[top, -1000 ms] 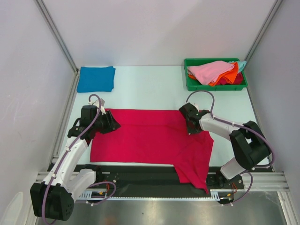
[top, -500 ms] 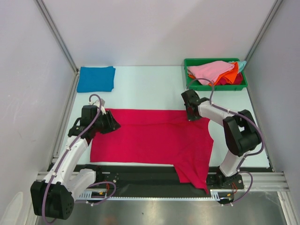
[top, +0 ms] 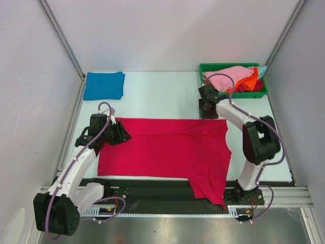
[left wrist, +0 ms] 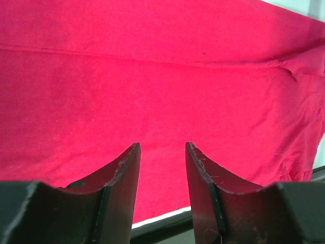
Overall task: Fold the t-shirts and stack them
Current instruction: Fold the tshirt
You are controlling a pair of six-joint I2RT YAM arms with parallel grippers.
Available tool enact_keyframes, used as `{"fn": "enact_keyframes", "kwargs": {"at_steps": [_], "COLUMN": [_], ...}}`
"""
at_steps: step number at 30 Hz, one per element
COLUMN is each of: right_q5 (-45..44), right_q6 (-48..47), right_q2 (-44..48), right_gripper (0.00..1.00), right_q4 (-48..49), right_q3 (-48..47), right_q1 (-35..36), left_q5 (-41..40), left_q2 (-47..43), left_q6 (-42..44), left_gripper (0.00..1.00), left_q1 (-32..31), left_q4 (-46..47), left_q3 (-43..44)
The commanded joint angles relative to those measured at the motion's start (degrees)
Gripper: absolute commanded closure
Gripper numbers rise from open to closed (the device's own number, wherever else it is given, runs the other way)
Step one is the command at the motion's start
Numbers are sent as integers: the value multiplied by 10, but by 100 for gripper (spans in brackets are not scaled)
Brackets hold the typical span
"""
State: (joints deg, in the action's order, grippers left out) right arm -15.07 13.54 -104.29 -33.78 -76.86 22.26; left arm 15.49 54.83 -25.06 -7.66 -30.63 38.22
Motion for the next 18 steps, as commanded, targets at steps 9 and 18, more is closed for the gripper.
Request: {"fn": "enact_keyframes", "kwargs": {"at_steps": [9, 18], "right_q5": [215, 229], "right_q6": [171, 184], "right_q2": [174, 123], "right_gripper": [62, 71], "right_q4": [115, 152], "right_q3": [249, 245], "right_q1": [-5, -7], "left_q5": [15, 10], "left_q2": [-8, -4], "left_q6": [-7, -7], "left_gripper": [54, 54], "left_q1": [-10, -14], "left_q4": [22, 17], "left_q3": [-5, -2]}}
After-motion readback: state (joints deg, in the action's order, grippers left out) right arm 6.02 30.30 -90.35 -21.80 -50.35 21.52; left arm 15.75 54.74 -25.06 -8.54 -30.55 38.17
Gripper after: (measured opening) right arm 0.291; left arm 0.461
